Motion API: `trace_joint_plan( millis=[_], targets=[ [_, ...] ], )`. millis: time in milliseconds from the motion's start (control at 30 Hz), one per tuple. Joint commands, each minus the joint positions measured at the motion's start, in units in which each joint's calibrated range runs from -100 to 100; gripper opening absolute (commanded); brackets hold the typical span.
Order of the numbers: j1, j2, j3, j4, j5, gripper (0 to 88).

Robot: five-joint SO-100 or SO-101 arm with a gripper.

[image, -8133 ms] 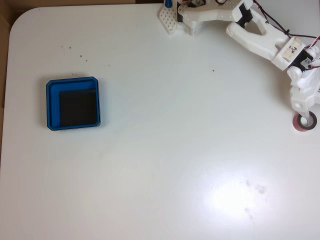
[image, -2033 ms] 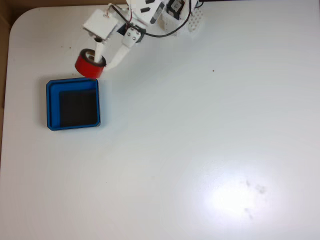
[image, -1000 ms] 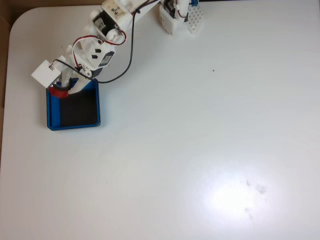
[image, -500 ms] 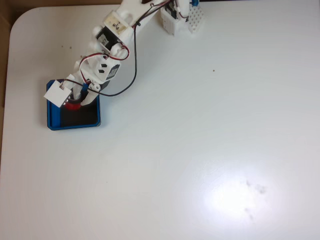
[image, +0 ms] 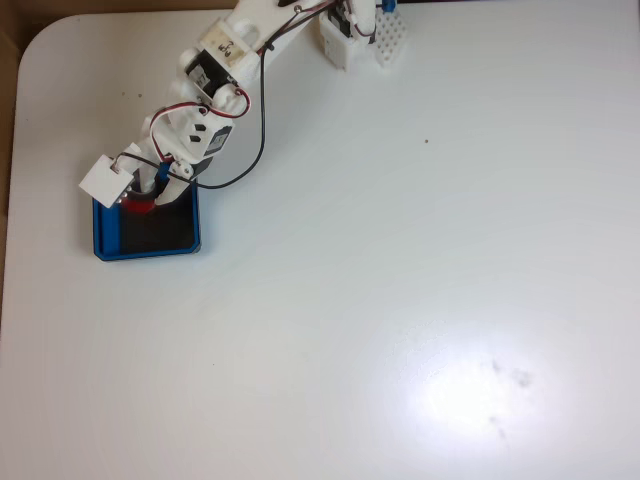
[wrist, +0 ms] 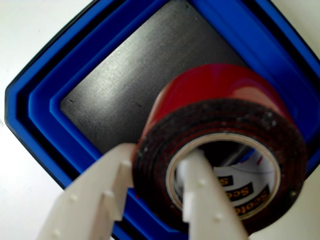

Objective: Pick the red roll and drop it in the blue box

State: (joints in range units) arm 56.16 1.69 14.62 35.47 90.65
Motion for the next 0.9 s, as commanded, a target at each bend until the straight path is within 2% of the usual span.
trace_joint_plan(
  millis=[0,433,667,867],
  targets=[
    [0.5,-0.4,-0.6,-1.6,-0.3,0.7],
    [0.4,-0.4,-0.3,-1.4,-0.3,1.0],
    [0.5,-0.3,-0.1,-1.1,-0.4,9.4],
    [0.6,-0.9,0.1,-1.0,-0.4,10.5]
  ],
)
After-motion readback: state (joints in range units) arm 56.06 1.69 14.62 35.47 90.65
